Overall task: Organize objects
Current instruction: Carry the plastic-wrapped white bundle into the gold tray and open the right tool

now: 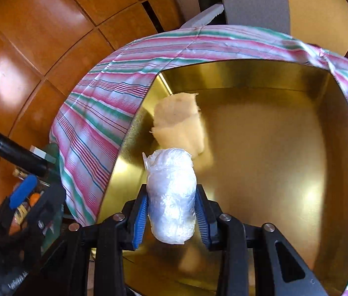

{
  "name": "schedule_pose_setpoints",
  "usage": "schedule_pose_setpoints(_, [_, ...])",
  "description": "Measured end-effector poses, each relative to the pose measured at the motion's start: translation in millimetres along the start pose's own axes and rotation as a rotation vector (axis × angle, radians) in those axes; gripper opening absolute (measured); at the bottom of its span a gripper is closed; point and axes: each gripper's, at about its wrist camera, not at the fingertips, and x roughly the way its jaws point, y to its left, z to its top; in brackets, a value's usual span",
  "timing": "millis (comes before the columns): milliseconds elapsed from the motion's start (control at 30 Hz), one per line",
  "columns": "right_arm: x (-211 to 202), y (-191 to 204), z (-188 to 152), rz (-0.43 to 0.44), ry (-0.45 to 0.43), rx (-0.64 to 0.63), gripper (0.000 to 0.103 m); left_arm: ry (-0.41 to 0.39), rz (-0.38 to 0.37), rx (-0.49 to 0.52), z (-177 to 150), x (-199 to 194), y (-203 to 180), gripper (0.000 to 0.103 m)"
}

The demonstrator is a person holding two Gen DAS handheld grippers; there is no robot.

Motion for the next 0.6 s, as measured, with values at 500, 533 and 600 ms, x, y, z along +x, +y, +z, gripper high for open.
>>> schedule_pose_setpoints(500, [-26.1, -9.0, -17.4, -0.002, -0.053, 0.013, 0.047, 0.002, 0.012, -0.017, -2.4, 3.6, 3.5, 0.098])
schedule_pose_setpoints(533, [-31.6, -9.7, -21.0, -0.03, -0.064, -0.002, 0.047, 0.002, 0.009, -0.01, -3.1, 3.4, 1.6, 0.098])
schedule_pose_setpoints(600, [-42.3, -12.2, -28.9, -0.081, -0.088, -0.024, 0.048, 0.005, -0.001, 0.007, -5.5, 3.4, -3.0, 0.098])
